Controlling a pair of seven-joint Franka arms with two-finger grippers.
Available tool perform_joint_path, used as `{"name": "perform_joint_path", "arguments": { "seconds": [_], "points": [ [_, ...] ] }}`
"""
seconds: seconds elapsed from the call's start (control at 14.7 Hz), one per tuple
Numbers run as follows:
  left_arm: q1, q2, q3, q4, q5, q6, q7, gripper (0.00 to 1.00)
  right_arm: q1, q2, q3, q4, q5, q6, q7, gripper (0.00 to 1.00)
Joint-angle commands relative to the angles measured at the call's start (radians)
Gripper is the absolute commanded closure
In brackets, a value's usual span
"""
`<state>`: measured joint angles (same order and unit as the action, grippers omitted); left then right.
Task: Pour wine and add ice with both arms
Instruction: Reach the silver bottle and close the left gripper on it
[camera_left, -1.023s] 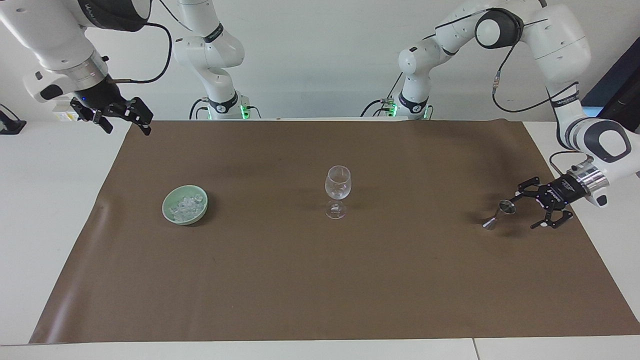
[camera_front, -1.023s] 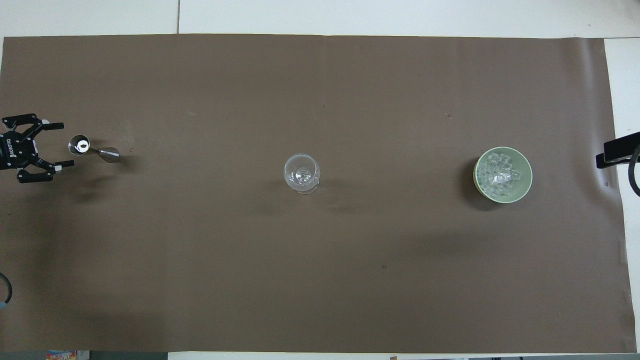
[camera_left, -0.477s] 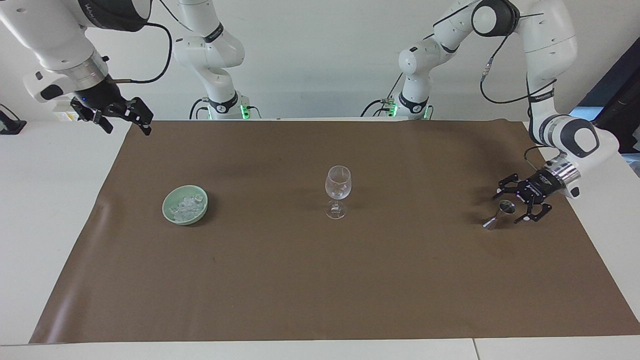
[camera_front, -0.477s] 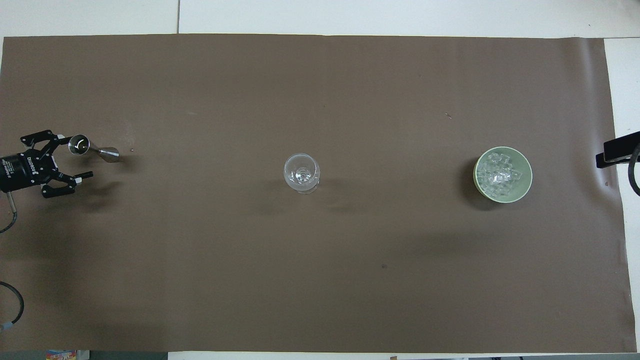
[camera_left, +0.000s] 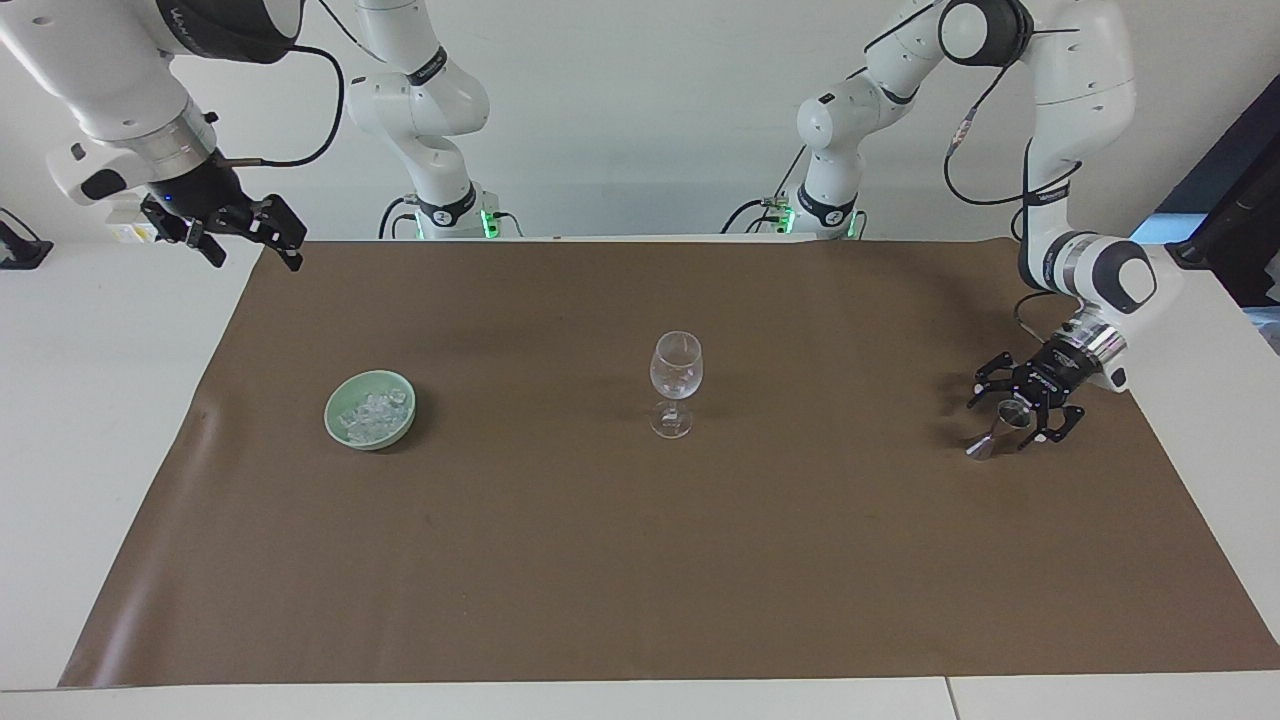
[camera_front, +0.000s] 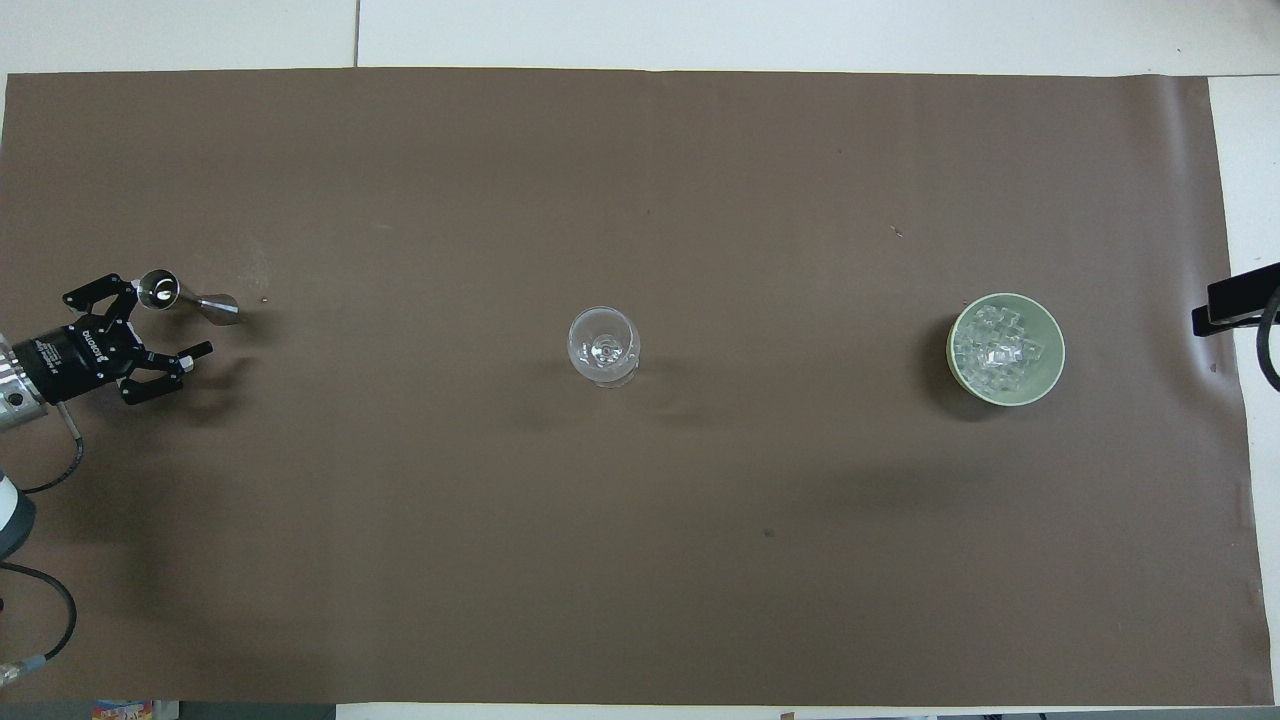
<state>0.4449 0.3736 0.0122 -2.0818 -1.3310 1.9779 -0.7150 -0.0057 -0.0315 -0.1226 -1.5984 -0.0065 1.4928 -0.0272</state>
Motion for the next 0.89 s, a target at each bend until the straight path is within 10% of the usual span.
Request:
{"name": "perform_joint_path", "arguments": {
  "seconds": [0.0,0.55,0.82],
  "points": [
    [-0.012,-0.054,0.003,-0.07,-0.079,0.026,0.035,0.0,-0.005,-0.022,0.003,-0.026,-0.001,0.009,-0.019,0.0],
    [-0.057,-0.047,0.005,-0.07,-0.139,0.085,0.04,0.0,-0.004,-0.022,0.003,-0.026,-0.001,0.009,-0.019,0.0],
    [-0.042,-0.048,0.006,-0.069,-0.139,0.079,0.039,0.43,-0.004,-0.022,0.003,-0.026,-0.001,0.009,-0.019,0.0]
  ]
}}
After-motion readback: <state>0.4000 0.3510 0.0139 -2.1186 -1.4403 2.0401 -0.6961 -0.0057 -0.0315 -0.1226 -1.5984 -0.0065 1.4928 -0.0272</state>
